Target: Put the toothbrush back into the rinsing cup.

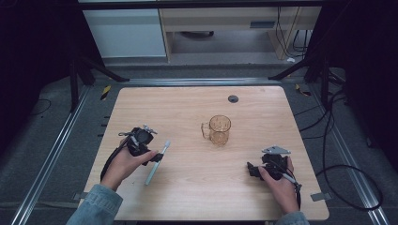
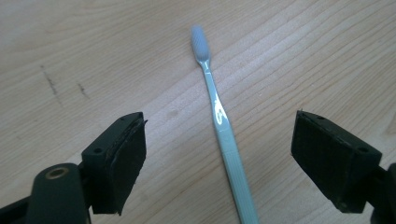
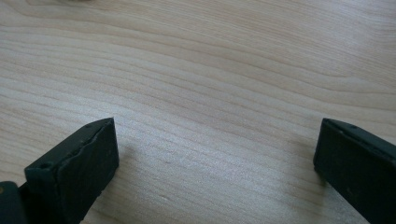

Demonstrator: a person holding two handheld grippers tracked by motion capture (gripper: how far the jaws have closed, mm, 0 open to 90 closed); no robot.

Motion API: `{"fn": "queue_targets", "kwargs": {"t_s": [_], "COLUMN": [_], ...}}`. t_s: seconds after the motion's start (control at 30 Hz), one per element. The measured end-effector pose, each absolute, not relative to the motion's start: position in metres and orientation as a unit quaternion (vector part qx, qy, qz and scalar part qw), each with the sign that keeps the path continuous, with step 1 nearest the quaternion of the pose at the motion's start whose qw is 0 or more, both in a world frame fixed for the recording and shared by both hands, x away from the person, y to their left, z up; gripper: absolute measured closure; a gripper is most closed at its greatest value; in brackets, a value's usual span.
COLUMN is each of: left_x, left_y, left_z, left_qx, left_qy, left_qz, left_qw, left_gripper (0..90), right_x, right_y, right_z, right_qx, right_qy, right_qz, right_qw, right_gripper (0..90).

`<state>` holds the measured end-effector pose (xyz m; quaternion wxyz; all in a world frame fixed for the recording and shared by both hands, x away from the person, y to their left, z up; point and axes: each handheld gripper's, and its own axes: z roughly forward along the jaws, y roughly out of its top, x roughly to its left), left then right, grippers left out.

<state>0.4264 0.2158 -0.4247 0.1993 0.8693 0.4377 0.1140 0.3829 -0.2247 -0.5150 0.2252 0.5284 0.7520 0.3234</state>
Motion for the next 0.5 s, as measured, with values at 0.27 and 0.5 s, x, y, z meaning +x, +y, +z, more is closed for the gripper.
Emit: {"fn": "queue_targets", "kwargs": {"t_s": [0.27, 0.5], "left_x": [0.439, 0.451], "left_y": [0.206, 0.193], "left_z": [-0.429, -0.427], "left_qx": [0.878, 0.891], "left_qy": [0.435, 0.423], "left_qz": [0.074, 0.072], "left_qw": [0.183, 0.148], "left_gripper": [18.9, 24.8], "right_x": [0.383, 0.383], "right_y": [-0.225, -0.224], "right_z": [-0.515, -0.515], "right_qx": [0.528, 0.531], "right_qy": [0.752, 0.751], "right_qz": [0.323, 0.321], "right_qw": [0.225, 0.226], "right_gripper": [0.4, 0.4]}}
